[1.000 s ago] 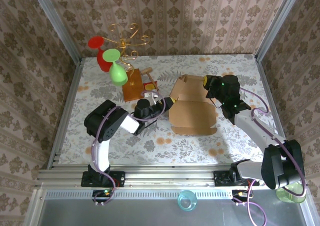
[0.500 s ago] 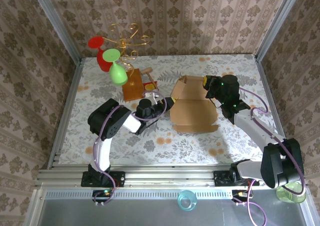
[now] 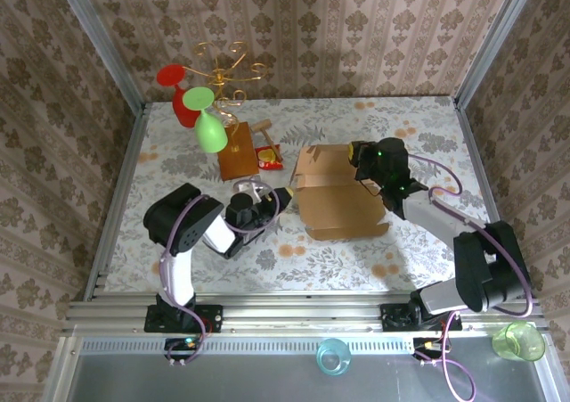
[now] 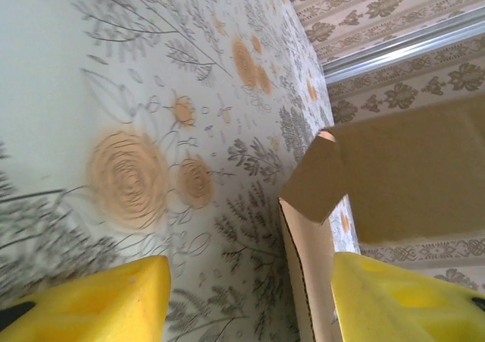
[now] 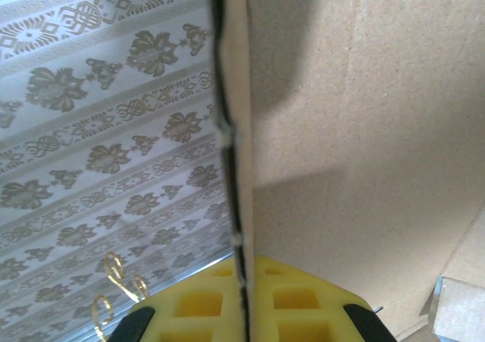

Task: Fold the paper box

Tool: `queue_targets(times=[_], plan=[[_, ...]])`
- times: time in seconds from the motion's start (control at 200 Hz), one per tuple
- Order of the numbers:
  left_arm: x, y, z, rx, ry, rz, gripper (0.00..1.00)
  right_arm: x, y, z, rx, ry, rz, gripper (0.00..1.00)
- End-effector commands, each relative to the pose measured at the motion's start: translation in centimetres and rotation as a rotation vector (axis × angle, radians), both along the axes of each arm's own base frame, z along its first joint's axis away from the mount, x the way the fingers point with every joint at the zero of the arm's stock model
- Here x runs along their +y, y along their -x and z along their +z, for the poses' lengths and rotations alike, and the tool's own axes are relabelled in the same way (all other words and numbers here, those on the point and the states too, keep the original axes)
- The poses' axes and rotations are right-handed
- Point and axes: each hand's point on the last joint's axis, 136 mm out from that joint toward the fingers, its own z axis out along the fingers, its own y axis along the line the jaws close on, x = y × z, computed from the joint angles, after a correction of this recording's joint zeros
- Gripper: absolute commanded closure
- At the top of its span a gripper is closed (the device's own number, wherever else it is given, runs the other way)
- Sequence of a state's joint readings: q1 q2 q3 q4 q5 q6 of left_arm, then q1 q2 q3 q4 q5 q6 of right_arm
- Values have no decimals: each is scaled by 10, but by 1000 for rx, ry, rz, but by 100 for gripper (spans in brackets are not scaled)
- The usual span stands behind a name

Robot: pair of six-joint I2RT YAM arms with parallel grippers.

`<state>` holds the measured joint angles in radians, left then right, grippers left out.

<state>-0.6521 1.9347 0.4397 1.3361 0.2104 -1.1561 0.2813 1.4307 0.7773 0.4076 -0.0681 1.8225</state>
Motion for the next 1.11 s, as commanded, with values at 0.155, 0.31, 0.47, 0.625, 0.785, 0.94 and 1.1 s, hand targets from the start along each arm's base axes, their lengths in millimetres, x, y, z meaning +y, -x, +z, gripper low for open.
queue_targets(times=[0.155,0.31,0.47,0.625,0.785,0.94,1.1], plan=[[35,8,5,18,-45,90,47,10,-7,-18,-37,66,15,100],[39,9,19,3,-74,86,48,15,-5,-25,-30,99,29,100],[37,5,29,-21,-170,45,49,17,-2,-40,-9,137,49,100],[31,0,39,-49,-218,-5,48,20,2,-51,8,179,70,100],[28,0,37,-49,-251,-40,48,23,6,-66,27,213,89,100],[27,2,34,-53,-260,-66,50,23,9,-77,33,202,87,100],[23,3,30,-55,-280,-103,52,19,14,-80,37,231,91,100]])
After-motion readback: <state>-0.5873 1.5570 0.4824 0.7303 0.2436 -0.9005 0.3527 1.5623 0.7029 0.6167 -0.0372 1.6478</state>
